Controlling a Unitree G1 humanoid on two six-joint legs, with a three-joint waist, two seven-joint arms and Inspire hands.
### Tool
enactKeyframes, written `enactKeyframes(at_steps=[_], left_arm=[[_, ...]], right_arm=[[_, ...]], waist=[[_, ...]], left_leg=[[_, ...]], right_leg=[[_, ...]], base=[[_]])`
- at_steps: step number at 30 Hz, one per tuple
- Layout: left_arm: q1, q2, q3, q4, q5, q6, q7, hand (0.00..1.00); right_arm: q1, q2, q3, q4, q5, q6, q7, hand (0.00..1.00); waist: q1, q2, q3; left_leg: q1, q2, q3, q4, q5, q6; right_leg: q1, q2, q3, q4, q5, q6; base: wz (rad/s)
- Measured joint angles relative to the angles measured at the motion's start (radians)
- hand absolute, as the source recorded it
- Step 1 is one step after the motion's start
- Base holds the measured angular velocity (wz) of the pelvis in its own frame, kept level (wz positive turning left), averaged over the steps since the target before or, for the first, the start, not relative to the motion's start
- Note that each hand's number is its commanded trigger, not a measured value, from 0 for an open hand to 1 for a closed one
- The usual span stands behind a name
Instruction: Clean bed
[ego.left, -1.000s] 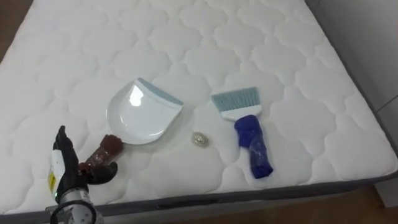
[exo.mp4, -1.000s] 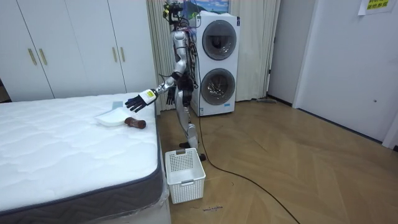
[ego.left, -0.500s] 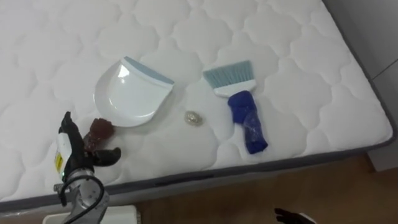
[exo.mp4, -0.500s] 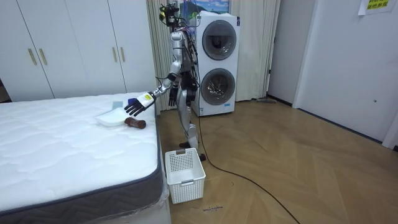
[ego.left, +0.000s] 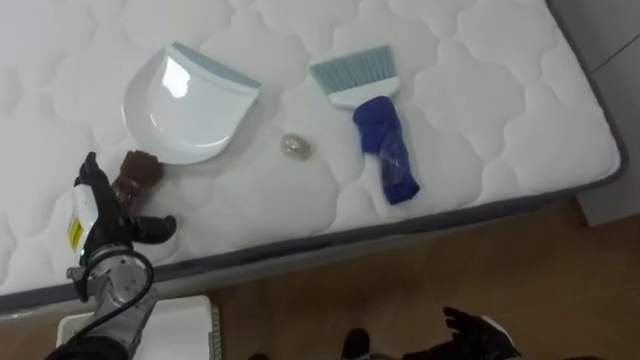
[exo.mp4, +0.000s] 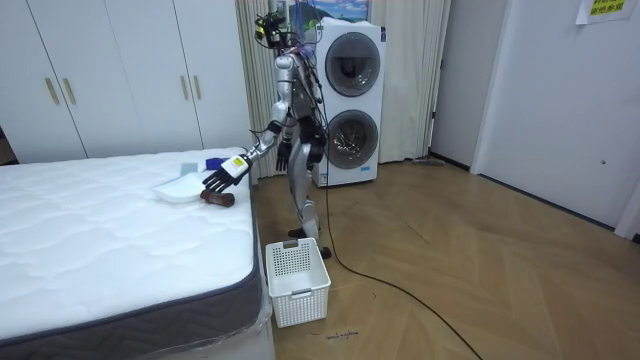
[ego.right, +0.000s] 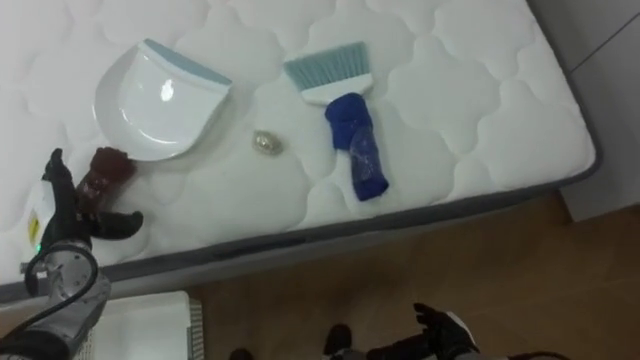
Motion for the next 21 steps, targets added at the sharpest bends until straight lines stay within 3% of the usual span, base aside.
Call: enactKeyframes(at_steps=[5,21], left_arm=[[-0.029,0.01,-0.013,0.011,-0.008,0.0,0.012,0.0],[-0.05,0.019,-0.058,0.029,-0.02,0.0,0.04,0.0]], right_arm=[[-0.002,-0.007,0.016,-0.022,0.022,-0.003,-0.009,0.0],[-0.018,-0.013,0.077,-0.026,0.079,-0.032,-0.043,0.0]], waist=[[-0.001,0.009,0.0129],[-0.02,0.013,0.0151]], left_leg=[[-0.039,0.015,-0.004,0.042,-0.014,-0.003],[-0.11,0.016,-0.007,0.107,-0.022,0.003]], right_leg=[[-0.023,0.004,-0.001,0.022,-0.008,-0.012],[-0.091,-0.015,-0.004,0.08,-0.023,-0.018]], base=[[-0.01],[0.01]])
